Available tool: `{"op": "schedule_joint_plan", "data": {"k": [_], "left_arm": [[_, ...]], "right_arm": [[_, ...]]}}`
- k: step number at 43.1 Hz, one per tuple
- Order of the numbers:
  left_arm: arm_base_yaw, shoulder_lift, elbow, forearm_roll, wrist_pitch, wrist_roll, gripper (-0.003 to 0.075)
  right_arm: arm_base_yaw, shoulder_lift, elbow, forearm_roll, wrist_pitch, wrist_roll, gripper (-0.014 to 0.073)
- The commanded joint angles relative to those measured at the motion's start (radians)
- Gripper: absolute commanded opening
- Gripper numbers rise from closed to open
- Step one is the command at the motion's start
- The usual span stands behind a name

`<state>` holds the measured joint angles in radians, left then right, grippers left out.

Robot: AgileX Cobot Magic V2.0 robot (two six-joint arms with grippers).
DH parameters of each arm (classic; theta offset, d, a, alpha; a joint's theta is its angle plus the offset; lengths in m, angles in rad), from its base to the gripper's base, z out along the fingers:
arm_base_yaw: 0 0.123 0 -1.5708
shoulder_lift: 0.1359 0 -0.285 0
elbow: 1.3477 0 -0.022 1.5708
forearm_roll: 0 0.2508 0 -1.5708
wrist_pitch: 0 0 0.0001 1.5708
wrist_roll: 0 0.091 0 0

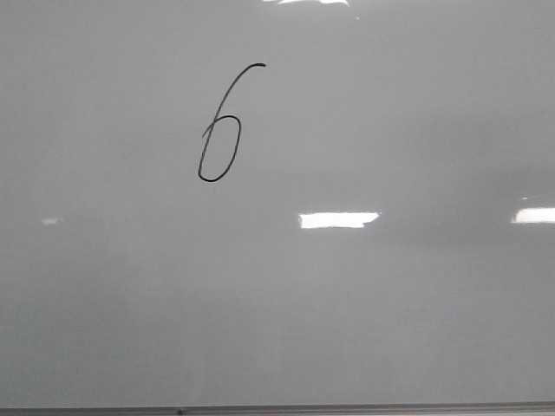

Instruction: Write number 6 on whiteboard

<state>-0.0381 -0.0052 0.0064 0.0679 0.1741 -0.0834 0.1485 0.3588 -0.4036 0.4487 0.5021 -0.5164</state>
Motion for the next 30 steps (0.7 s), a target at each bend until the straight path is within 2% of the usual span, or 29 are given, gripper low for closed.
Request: {"op": "schedule_joint_plan", "data": {"k": [1, 13, 19, 25, 30], "left_arm": [[-0.007, -0.016, 0.007, -0.008, -0.087, -0.009, -0.0020], [-0.007, -0.016, 0.007, -0.008, -0.087, -0.009, -0.0020], [-0.007, -0.016, 0.007, -0.008, -0.087, -0.009, -0.0020], [-0.007, -0.016, 0.007, -0.008, -0.087, -0.009, -0.0020], [-0.007, -0.016, 0.007, -0.008, -0.087, -0.009, -0.0020]], "right_arm": [[-0.004, 0.004, -0.026, 0.016, -0.071, 0.001, -0.0060], [-0.004, 0.002, -0.009, 0.012, -0.091, 0.000, -0.0060], [-0.007, -0.036, 0.048, -0.039, -0.187, 0.013, -0.0060], [-0.041, -0.139, 0.167, -0.099, -0.311, 0.166, -0.0060], [-0.081, -0.237, 0.281, -0.169, -0.362, 0.302, -0.0060]]}}
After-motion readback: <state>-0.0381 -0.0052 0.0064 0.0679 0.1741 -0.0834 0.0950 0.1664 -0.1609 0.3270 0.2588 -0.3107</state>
